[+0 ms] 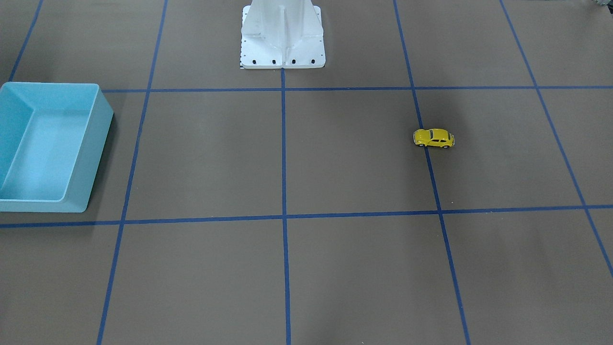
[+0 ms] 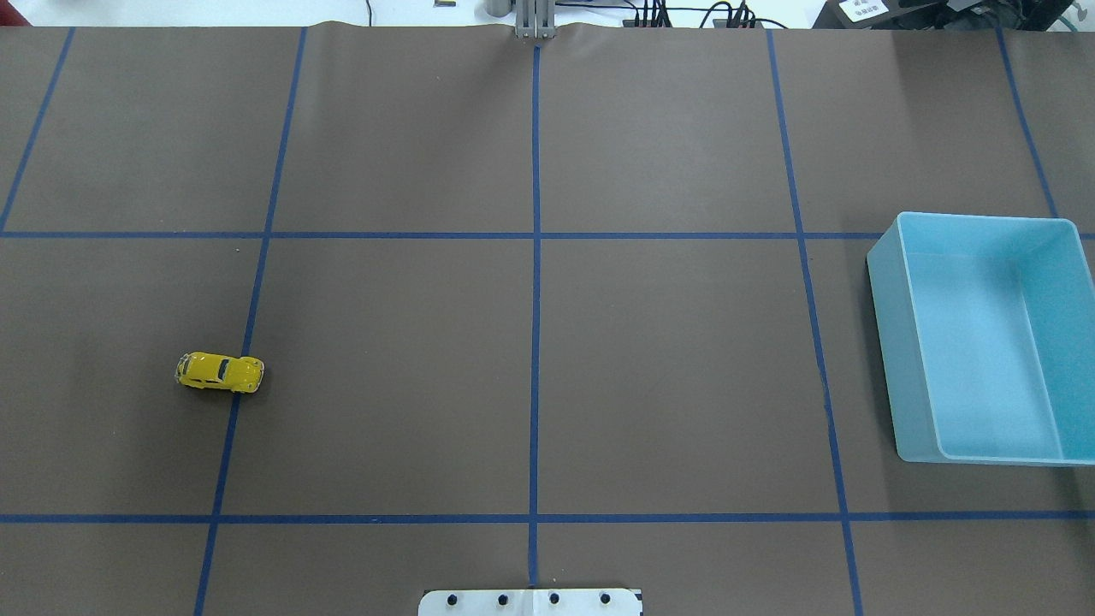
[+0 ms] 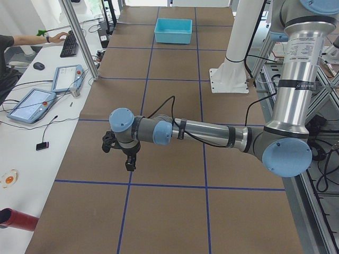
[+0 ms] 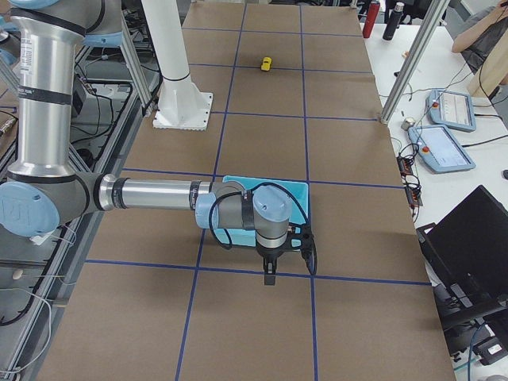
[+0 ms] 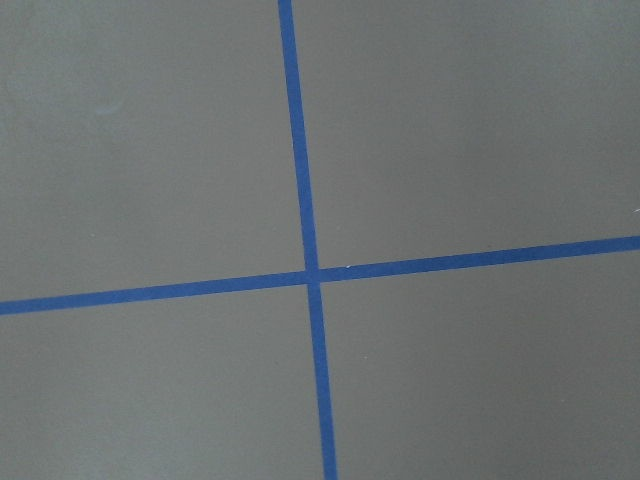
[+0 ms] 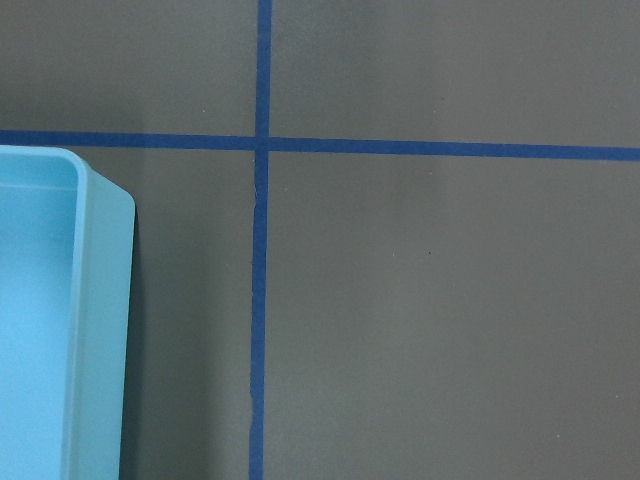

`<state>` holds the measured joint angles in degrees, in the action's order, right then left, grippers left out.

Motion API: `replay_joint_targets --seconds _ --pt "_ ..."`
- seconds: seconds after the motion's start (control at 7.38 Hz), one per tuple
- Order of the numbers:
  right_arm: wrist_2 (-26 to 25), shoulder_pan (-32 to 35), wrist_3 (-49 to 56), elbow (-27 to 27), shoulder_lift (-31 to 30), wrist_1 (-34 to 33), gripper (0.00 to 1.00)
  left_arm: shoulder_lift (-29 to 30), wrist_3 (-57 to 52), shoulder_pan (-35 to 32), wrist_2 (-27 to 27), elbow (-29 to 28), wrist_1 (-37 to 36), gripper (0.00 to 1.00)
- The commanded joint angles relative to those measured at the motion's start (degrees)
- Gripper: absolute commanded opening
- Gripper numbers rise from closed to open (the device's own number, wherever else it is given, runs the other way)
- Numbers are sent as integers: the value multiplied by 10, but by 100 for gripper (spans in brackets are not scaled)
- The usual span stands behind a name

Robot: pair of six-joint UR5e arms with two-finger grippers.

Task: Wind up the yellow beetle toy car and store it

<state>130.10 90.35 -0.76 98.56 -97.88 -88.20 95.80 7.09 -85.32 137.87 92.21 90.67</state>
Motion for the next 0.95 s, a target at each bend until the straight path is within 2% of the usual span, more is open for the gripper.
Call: replay_joint_targets --seconds 0.0,0.27,0.68,0.81 --pt "4 0 0 1 0 -1 100 -6 2 1 -1 26 36 100" --pt "4 1 -1 2 -7 0 100 -4 1 28 2 31 126 100" --pt "4 0 0 4 -7 1 100 -4 -14 166 -4 73 180 100" --pt "3 0 0 3 -7 1 100 -4 -15 182 -3 84 182 100"
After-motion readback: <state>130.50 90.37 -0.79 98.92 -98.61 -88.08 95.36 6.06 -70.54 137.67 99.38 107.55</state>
